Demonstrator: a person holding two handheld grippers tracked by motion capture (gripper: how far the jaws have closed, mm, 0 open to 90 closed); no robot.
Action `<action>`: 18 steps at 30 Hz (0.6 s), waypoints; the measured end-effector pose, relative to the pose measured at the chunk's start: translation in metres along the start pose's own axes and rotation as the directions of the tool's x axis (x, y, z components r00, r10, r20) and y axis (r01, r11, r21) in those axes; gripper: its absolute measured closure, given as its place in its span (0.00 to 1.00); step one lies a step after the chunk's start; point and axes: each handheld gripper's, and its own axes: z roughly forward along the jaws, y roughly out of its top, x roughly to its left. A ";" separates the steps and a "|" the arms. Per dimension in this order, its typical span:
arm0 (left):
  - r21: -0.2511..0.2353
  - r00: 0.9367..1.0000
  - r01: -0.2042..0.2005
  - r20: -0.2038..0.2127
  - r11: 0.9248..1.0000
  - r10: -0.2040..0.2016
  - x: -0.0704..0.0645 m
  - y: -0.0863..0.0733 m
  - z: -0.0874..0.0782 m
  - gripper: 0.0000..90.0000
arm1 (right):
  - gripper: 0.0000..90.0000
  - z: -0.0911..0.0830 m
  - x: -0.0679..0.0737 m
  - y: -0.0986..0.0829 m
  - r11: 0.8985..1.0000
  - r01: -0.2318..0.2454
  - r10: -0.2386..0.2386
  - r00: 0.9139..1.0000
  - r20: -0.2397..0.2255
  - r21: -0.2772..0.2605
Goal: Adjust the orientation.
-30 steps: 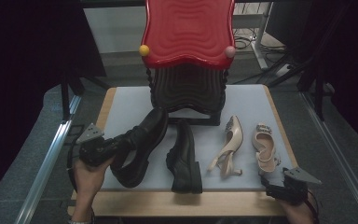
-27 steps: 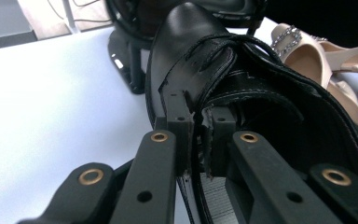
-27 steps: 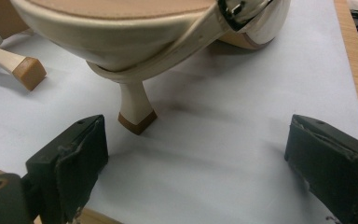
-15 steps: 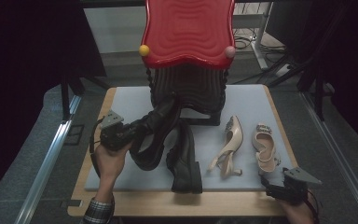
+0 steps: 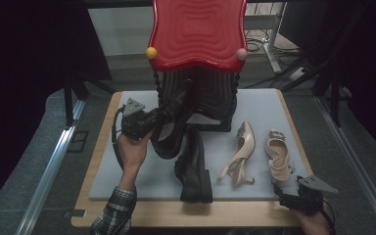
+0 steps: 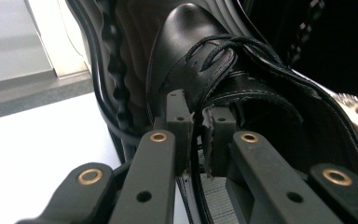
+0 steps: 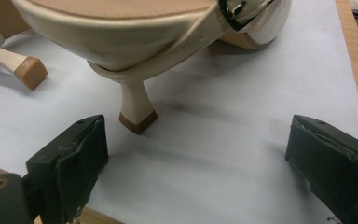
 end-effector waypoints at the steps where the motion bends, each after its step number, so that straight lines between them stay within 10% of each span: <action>1: 0.000 1.000 0.000 0.000 1.000 0.000 0.000 0.000 0.000 0.92 | 0.06 0.000 0.000 0.000 1.000 0.000 0.000 1.000 0.000 0.000; 18: -0.067 0.980 -0.043 -0.198 0.997 0.029 -0.015 0.031 0.056 0.92 | 0.05 0.000 0.000 0.000 1.000 0.002 -0.002 1.000 -0.005 0.000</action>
